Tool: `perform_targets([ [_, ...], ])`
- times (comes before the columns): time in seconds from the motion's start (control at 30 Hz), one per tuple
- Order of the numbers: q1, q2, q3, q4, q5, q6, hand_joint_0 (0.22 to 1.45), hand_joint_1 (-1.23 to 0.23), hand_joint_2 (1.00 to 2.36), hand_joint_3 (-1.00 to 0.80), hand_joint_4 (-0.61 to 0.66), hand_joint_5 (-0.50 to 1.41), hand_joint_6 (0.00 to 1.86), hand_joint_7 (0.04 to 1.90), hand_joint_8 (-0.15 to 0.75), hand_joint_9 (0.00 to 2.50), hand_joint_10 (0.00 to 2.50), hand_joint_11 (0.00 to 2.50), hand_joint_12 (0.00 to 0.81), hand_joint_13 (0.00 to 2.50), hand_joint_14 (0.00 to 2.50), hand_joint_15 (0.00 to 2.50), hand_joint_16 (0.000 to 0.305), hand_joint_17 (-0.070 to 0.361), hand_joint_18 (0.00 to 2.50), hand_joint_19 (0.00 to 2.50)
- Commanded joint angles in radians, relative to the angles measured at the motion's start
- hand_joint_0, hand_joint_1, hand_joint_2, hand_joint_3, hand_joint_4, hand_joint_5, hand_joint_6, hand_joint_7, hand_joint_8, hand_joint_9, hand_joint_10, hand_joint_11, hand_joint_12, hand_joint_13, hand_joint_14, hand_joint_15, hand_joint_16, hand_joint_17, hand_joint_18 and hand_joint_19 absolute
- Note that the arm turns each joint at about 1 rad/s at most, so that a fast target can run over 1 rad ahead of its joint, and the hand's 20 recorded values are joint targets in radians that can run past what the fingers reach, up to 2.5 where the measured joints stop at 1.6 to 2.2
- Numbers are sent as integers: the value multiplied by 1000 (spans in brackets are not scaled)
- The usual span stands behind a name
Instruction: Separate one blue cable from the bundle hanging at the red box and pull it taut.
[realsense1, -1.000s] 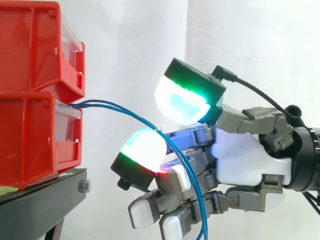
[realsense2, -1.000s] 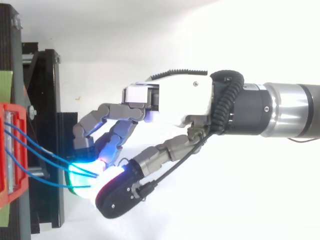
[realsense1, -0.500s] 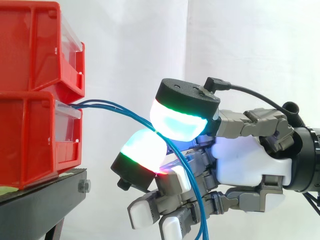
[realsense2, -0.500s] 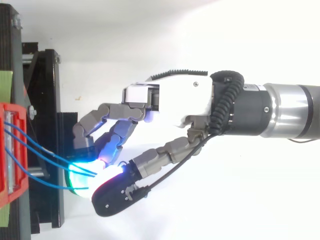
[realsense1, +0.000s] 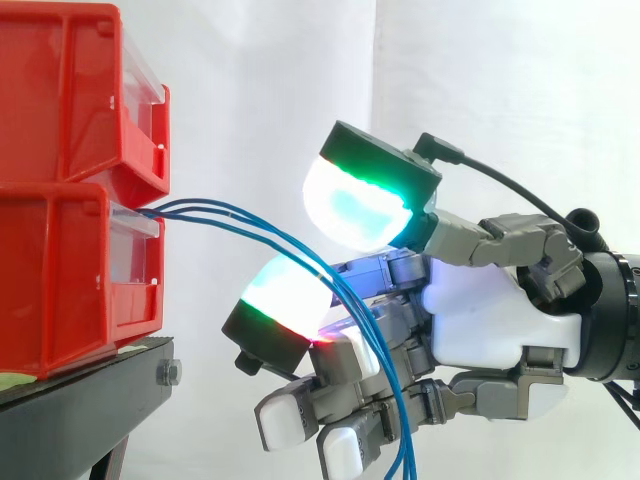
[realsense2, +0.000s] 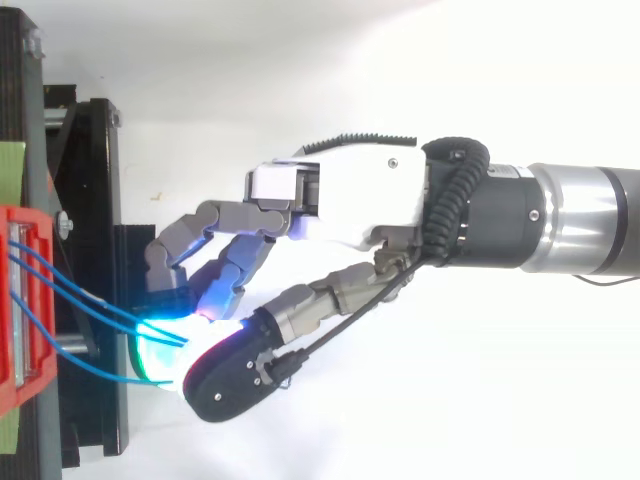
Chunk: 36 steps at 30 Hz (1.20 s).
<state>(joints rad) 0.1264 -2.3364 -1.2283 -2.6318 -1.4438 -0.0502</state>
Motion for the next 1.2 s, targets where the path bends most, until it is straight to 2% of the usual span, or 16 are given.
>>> perform_targets([
  [0.0,1,0,0,-1,0,-2,648,-540,1006,-430,264,-208,847,1142,408,955,21,824,381,726,15,444,43,96,840,465],
  [0.2,1,0,1,1,0,1,663,-708,1020,-259,263,-210,850,1170,413,946,22,830,388,721,15,448,43,98,840,465],
  [0.4,-1,0,4,-2,2,1,780,-862,1018,-301,219,-221,860,1165,396,883,22,849,393,687,16,443,44,100,804,490],
  [0.5,-2,0,6,-1,2,3,817,-883,1005,-442,243,-220,862,1146,390,878,23,853,390,682,15,450,44,99,795,497],
  [0.53,-5,0,13,-2,2,3,817,-892,1000,-500,246,-219,862,1166,383,892,20,863,388,686,16,437,44,99,806,482],
  [0.6,-5,0,27,-4,0,1,784,-913,1000,-500,245,-217,864,1164,386,898,23,874,387,696,15,436,44,100,834,451],
  [0.67,-5,0,33,-11,0,1,675,-938,1000,-500,247,-217,863,1166,384,904,23,874,386,697,15,443,44,100,834,463],
  [0.73,-7,2,41,-17,-1,3,541,-916,1000,-500,260,-213,859,1162,398,913,23,868,403,700,16,461,47,106,842,481],
  [0.83,-8,0,44,-22,2,3,465,-751,1000,-500,267,-200,844,1161,423,953,21,842,430,719,15,461,52,118,863,473],
  [0.93,-8,0,43,-22,-1,1,592,-515,1000,-500,216,-182,819,1186,394,994,22,825,395,704,17,461,45,102,812,532],
  [0.97,-8,0,43,-27,0,1,632,-491,1006,-444,207,-181,816,1184,391,1013,20,822,394,724,16,462,45,101,824,540],
  [1.0,-7,2,44,-28,0,1,643,-492,1009,-403,201,-178,813,1184,389,1021,22,829,393,724,15,462,45,101,828,550],
  [1.03,-8,0,43,-30,0,1,626,-496,1020,-230,180,-173,800,1168,392,1014,23,813,396,724,16,469,46,104,828,587],
  [1.07,-8,0,43,-33,0,0,622,-502,1020,-154,186,-169,783,1168,397,1018,22,819,404,726,16,476,47,106,831,586],
  [1.17,-8,2,44,-42,2,1,622,-523,1017,-72,214,-162,762,1171,411,1051,19,816,430,752,15,463,52,117,879,557],
])
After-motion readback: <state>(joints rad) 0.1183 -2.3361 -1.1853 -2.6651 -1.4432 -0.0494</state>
